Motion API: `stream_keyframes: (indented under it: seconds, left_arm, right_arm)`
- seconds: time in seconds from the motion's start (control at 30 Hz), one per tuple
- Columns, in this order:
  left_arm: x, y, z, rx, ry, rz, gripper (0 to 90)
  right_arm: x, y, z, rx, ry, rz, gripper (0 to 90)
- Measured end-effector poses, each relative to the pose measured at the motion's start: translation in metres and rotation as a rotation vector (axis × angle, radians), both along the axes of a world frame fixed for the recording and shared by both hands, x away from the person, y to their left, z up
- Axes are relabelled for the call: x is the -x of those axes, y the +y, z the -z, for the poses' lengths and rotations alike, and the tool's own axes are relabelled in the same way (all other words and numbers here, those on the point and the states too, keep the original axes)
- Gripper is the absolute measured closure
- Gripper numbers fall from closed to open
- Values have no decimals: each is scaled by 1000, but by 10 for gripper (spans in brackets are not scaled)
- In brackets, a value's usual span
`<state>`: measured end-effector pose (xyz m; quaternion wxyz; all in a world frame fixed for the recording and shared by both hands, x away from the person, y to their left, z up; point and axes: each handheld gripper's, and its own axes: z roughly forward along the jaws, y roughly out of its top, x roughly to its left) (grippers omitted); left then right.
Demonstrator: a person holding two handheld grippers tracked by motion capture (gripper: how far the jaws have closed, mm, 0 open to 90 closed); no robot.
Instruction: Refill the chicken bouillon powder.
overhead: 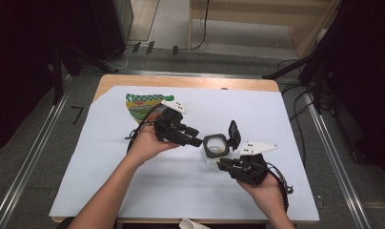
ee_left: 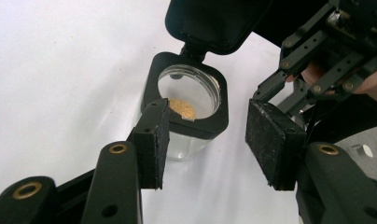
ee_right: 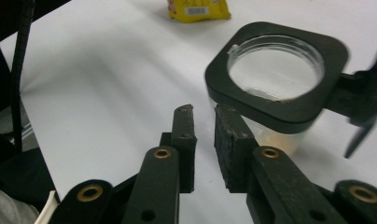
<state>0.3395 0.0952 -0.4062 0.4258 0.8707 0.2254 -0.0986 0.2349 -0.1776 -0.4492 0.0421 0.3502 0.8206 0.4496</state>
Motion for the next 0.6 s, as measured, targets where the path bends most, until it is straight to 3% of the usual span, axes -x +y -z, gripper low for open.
stream_keyframes:
  seconds: [0.6]
  left_arm:
    - [1,31,2,-34,11,-38,445]
  right_arm:
    - [0,32,11,3,17,-89,581]
